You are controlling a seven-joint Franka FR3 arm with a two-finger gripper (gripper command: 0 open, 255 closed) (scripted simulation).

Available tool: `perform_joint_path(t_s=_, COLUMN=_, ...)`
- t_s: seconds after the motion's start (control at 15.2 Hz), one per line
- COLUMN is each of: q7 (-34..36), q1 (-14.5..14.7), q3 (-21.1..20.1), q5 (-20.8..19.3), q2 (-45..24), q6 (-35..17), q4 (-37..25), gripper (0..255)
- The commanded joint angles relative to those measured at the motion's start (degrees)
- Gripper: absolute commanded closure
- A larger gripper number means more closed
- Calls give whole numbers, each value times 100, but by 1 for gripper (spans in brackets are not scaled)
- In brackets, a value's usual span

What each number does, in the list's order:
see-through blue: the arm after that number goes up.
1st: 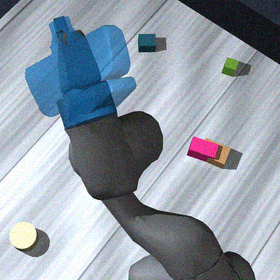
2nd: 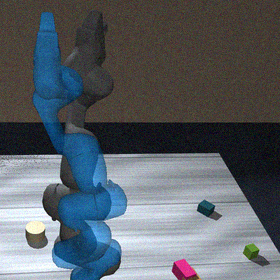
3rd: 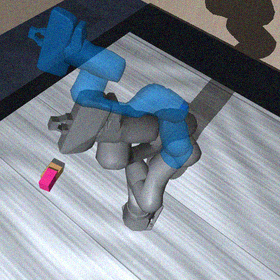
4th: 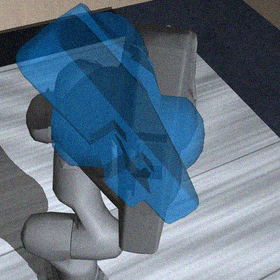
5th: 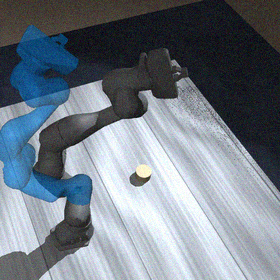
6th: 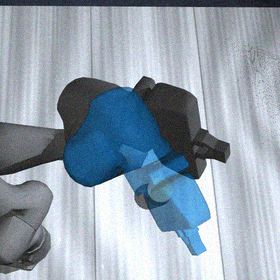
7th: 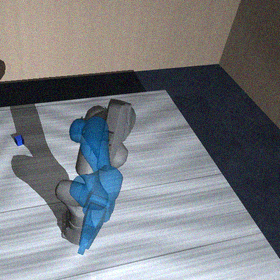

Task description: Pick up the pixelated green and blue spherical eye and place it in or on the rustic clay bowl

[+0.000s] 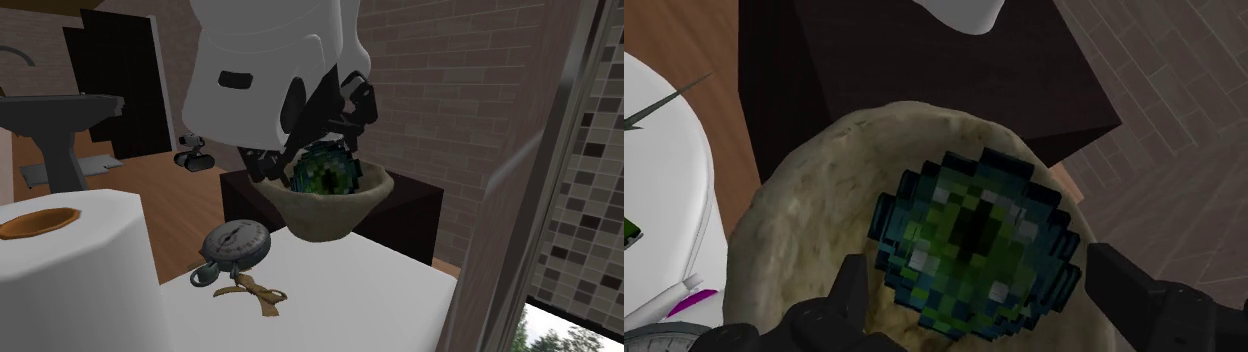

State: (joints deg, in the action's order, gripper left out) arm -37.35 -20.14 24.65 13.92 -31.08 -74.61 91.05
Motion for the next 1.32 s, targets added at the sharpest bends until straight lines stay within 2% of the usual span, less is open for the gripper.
perform_joint_path(t_s=0.0, q7=-4, q1=25, q3=-3, q5=-1, q2=32, q6=-85, q4=134, gripper=0)
perform_joint_path(t_s=0.46, q7=-4, q1=25, q3=-3, q5=0, q2=31, q6=-85, q4=133, gripper=0)
perform_joint_path(t_s=0.53, q7=-2, q1=29, q3=0, q5=-4, q2=46, q6=-81, q4=142, gripper=255)
perform_joint_path(t_s=1.25, q7=15, q1=33, q3=15, q5=-20, q2=97, q6=35, q4=74, gripper=255)
